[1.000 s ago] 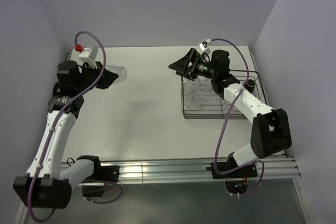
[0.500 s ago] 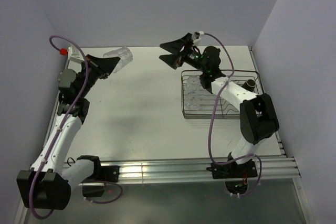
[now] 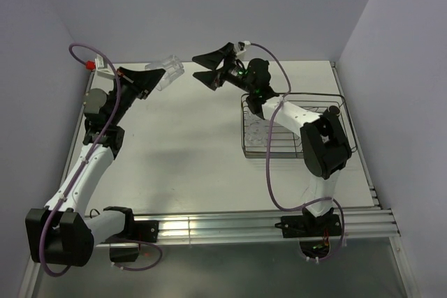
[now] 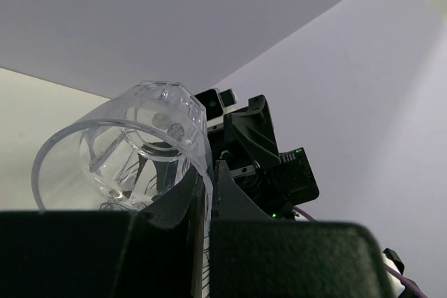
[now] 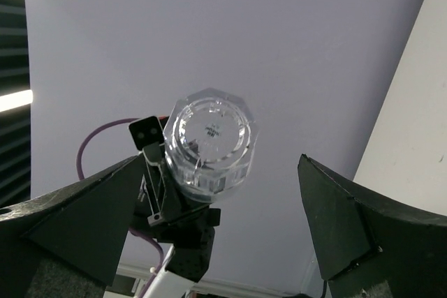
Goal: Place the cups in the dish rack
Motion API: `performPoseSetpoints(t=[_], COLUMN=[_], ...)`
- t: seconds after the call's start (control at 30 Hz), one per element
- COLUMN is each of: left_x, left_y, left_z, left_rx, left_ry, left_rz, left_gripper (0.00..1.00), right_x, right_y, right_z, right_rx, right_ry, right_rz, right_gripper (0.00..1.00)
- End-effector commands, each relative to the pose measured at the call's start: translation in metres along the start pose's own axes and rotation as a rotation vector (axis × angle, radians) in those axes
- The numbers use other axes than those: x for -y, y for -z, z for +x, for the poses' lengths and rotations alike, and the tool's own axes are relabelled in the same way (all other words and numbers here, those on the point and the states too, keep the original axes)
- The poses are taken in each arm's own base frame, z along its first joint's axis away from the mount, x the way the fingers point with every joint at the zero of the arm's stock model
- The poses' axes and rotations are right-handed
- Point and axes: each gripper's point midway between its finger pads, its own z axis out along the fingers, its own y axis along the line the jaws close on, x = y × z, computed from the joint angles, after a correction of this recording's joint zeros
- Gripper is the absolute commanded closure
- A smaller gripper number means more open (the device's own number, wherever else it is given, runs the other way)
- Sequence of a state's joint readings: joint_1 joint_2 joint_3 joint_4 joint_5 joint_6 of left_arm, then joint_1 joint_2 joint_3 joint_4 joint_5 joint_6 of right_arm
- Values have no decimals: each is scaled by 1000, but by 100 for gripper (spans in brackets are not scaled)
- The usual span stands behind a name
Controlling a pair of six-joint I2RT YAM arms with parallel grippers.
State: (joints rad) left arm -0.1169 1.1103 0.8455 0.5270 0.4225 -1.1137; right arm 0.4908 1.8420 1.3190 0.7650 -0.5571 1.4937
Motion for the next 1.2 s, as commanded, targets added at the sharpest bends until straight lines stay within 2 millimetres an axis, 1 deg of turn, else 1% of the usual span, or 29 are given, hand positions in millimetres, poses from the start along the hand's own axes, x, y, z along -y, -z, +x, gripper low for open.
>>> performPoseSetpoints(t=[0.0, 0.1, 0.23, 0.3, 0.53, 0.67, 0.8, 1.17], left_x=[49, 50, 47, 45, 43, 43, 43, 40], left_y=[0, 1, 1, 1, -1, 0, 3, 5], left_z=[-18, -16, -11, -9, -3, 2, 7, 19], left_rx=[45, 35, 22, 17, -1, -17, -27, -62], left_ry=[-42, -46, -34, -28, -20, -14, -18, -15], left_rz=[151, 153, 141, 138, 146, 149, 161, 161], left_gripper=[100, 100, 100, 100, 100, 100, 100, 100], right_x=[-35, -34, -34, -39, -32, -29, -26, -32], right_y=[-17, -23, -24, -25, -31, -34, -35, -32], right_z=[4, 10, 22, 28, 39, 41, 40, 40], right_rx=[2, -13, -37, -49, -73, -76, -72, -84], right_ry=[71, 74, 94, 108, 101, 96, 91, 120], right_rz=[-90, -95, -118, -133, -123, -121, -116, -130], right_gripper=[0, 0, 0, 0, 0, 0, 0, 0])
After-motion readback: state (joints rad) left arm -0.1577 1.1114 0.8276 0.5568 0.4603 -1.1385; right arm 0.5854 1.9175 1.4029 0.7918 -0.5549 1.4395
